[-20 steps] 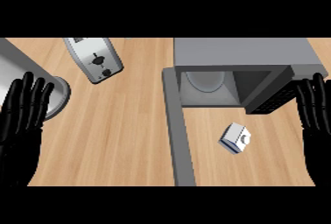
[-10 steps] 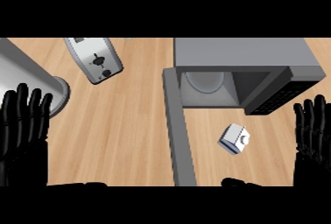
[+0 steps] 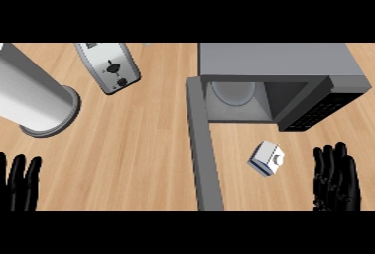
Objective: Pick up the milk, place it into the microwave and close the microwave
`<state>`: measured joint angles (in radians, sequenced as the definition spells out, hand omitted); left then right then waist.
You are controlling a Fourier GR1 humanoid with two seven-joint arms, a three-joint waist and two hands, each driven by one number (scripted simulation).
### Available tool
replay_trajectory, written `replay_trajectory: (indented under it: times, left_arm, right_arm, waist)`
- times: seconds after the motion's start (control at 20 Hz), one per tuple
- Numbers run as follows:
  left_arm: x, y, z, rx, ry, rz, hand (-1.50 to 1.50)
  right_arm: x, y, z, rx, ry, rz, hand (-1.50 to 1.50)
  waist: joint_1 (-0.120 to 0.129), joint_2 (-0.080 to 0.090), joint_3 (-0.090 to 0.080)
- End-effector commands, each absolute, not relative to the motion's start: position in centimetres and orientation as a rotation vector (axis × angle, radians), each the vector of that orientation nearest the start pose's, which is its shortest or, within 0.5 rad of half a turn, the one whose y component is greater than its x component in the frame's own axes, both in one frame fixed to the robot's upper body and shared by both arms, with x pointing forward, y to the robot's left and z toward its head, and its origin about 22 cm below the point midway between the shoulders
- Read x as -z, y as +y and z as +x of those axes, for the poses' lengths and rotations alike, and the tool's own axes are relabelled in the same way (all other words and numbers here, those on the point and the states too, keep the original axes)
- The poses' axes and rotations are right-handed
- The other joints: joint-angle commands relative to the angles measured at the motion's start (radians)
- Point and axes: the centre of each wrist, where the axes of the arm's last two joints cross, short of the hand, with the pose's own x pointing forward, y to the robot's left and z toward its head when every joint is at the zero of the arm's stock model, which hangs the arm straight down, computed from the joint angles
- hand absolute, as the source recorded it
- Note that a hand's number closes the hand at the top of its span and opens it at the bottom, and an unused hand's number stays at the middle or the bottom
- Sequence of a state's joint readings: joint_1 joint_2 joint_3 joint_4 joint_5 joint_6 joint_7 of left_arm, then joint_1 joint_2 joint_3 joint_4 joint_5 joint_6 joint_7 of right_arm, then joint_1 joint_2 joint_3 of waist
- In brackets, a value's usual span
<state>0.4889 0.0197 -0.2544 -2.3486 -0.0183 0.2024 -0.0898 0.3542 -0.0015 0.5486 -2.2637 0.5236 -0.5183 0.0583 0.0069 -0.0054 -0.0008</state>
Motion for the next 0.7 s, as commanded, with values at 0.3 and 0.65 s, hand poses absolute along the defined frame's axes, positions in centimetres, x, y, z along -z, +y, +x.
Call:
replay_trajectory:
  times: [0.3,0.65]
  left_arm:
    - [-11.1,23.2,6.2,-0.179,-1.989,0.093,-1.50]
    - [-9.7,23.6,4.0,-0.204,-1.974,0.089,-1.50]
  right_arm:
    - [-9.1,-12.2,12.5,0.059,-1.975,-0.491,-1.50]
    - [-6.5,-13.7,14.8,0.071,-1.918,-0.537,-1.50]
  waist:
    - [0.008,0.001,0.000]
    - [0.010,0.002,0.001]
